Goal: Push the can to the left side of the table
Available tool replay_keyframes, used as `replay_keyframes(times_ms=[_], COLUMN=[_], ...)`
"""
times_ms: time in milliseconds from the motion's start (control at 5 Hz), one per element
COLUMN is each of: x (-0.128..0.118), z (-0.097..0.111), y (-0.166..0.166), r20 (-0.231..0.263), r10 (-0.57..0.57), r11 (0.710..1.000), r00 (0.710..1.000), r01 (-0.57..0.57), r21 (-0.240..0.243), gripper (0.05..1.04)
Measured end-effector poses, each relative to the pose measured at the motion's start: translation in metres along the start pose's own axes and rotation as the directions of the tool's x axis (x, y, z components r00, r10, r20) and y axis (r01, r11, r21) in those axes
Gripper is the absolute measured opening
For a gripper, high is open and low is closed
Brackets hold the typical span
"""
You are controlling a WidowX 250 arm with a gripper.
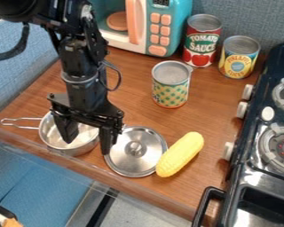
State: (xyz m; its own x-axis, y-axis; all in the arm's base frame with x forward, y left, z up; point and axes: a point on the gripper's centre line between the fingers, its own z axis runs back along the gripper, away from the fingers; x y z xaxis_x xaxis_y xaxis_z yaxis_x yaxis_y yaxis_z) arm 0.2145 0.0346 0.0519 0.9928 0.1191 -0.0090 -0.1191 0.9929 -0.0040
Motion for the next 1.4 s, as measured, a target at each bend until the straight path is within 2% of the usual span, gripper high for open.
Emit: replay_keyframes(times_ms=[200,400,800,1000,1200,1400], x=[-0.002,0.018,0.086,0.126,0.154,0.170], z=[-0.005,0.000,0.009,0.010,0.008,0.008], y=[-0.001,-0.020,-0.083,-0.112,-0.126,-0.132], r20=[-0.026,-0.015,0.038,0.076,0.091,0.103], r10=[0.007,-0.040,-0.132,-0.142,-0.137,-0.126], r11=[1.000,0.999,0.991,0.990,0.990,0.991], r00=[1.000,0.999,0.991,0.987,0.986,0.987], r01=[-0.007,0.041,0.131,0.142,0.140,0.130], r21=[0.000,0.018,0.031,0.000,-0.024,-0.032], gripper=[1.001,1.001,1.001,1.001,1.001,1.001])
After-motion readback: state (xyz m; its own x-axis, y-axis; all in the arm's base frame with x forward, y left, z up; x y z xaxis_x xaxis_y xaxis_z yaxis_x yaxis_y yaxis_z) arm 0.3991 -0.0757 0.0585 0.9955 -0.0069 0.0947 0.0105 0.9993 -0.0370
